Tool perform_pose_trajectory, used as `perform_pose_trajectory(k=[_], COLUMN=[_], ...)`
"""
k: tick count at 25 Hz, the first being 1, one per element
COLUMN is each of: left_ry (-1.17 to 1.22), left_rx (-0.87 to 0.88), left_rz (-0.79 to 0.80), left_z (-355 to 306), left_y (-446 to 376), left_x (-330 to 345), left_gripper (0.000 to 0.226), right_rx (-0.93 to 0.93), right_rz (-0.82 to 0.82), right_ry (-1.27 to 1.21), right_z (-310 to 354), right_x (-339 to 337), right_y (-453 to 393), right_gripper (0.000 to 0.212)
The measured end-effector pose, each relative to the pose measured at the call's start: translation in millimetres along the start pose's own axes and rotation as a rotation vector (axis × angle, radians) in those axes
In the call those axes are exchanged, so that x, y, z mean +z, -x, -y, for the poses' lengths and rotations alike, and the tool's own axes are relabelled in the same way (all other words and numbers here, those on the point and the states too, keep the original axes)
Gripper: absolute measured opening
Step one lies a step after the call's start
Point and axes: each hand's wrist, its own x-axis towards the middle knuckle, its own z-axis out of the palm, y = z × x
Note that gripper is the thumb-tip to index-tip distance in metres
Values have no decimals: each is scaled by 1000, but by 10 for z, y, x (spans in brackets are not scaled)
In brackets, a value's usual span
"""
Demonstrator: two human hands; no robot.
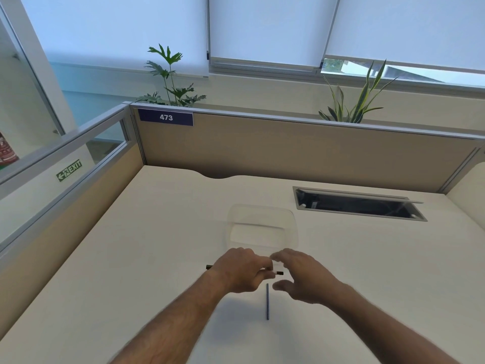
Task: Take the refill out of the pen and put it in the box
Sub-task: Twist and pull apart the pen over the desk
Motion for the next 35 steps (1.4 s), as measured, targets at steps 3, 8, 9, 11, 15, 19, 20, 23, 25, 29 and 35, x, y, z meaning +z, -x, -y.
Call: perform_pose_trajectory(k=[3, 8, 9, 11, 15, 19, 20, 23, 25, 29, 35], left_ry=[-34, -53, -41, 8, 93, 163, 171, 192, 206, 219, 233], left_rx=[4, 1, -8, -37, -84, -84, -84, -84, -85, -87, -97], left_rz=[14, 52, 45, 36, 41, 47, 50, 64, 77, 104, 140], left_z=[-34, -88, -102, -121, -107, -91, -83, -61, -51, -32, -33], left_y=[0, 19, 19, 10, -1, -6, -7, -16, -24, -31, -28], left_x=[-6, 34, 39, 41, 36, 35, 34, 32, 36, 43, 42], left_gripper=[26, 13, 12, 14, 19, 21, 21, 21, 20, 20, 21], right_rx=[-54, -55, -39, 1, -26, -71, -76, -78, -86, -87, -97], right_rz=[124, 137, 102, 32, -60, -148, -160, -181, -188, -201, -191], right_ry=[32, 56, 59, 87, 162, 170, 172, 182, 190, 201, 221], right_z=[22, -4, -11, -5, -23, -41, -35, -23, -14, 4, 17], right_x=[16, 35, 41, 61, 171, 251, 268, 300, 307, 310, 309], right_y=[-20, -19, -15, -5, 17, 47, 50, 58, 66, 68, 91], right_gripper=[20, 20, 20, 25, 29, 33, 33, 31, 29, 28, 23])
